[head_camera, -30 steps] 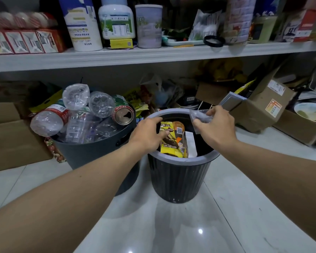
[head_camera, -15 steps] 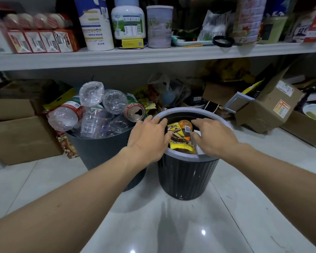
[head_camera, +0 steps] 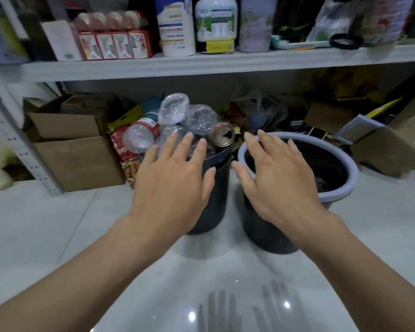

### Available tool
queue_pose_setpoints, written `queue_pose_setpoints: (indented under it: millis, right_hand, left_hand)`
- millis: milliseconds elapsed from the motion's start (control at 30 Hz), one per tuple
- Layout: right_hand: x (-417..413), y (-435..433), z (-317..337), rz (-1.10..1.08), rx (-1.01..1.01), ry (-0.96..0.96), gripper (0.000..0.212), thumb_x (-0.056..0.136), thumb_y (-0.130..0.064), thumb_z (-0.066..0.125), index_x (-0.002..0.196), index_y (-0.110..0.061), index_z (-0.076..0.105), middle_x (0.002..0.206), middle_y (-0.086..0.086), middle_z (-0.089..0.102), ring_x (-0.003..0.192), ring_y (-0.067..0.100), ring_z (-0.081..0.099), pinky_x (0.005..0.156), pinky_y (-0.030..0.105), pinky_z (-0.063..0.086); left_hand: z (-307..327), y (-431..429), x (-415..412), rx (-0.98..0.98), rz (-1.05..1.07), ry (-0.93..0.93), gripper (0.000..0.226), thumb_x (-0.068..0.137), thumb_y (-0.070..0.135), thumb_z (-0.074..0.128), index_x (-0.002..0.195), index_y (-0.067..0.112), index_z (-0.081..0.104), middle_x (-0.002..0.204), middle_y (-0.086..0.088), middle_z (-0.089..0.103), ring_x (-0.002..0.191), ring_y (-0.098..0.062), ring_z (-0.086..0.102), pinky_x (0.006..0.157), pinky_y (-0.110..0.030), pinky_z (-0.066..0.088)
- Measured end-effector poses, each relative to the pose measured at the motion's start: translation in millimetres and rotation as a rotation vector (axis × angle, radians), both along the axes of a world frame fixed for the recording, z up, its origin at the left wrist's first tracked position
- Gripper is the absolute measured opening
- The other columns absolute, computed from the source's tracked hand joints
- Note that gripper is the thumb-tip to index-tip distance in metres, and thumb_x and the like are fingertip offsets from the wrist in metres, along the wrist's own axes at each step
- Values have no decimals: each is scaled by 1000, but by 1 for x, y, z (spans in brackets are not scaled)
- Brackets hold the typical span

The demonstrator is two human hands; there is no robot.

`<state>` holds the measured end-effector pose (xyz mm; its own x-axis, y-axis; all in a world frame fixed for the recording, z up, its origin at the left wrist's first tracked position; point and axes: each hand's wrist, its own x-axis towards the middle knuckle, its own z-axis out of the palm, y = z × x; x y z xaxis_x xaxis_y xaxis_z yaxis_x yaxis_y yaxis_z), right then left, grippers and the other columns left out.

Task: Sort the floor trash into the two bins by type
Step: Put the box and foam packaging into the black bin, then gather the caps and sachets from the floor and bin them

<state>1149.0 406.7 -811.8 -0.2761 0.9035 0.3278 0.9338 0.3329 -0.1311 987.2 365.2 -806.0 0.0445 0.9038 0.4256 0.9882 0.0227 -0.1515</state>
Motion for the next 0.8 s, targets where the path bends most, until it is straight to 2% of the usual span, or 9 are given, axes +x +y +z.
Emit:
queue_pose_setpoints:
  millis: [67,233,367,500,633,800]
  right_hand:
    - [-19,-9,-1,37,-10,13,64,100,-53,25,155,-24,13,161,5,16,149,21,11,122,41,8]
    - [-77,-37,-11,159,0,35,62,100,-49,32,153,-19,21,158,9,25,147,25,19,120,43,12]
    - [-136,-64,-25,251,-92,6,63,101,-49,24,155,-22,7,162,6,11,149,21,6,122,39,2]
    - [-196,-89,-39,318,-164,-39,63,101,-51,21,155,-25,0,163,2,4,150,20,0,122,40,2]
    - [-263,-125,-55,405,-199,-57,63,101,-52,22,155,-24,5,163,2,5,150,20,2,121,38,2]
    - [-329,-163,-81,478,-248,-102,63,102,-49,24,155,-22,4,163,4,6,150,21,2,120,36,2]
  left_hand:
    - [1,-12,-18,-8,42,26,60,94,49,28,140,16,48,143,-11,49,135,-31,42,103,-47,39]
    - [-4,-46,-73,-55,142,42,56,98,48,29,142,17,44,146,-9,46,137,-29,39,103,-46,38]
    - [-17,-84,-128,-133,217,12,59,98,50,20,149,22,33,153,-6,35,143,-26,28,109,-45,32]
    - [-31,-117,-174,-185,247,14,61,97,51,19,151,22,26,156,-7,29,145,-26,23,111,-44,28]
    - [-47,-159,-231,-215,296,-32,62,96,50,24,148,19,34,153,-9,35,143,-29,29,110,-46,30]
    - [-82,-203,-293,-286,368,-75,62,99,52,16,154,23,10,161,-5,12,149,-25,8,117,-44,17]
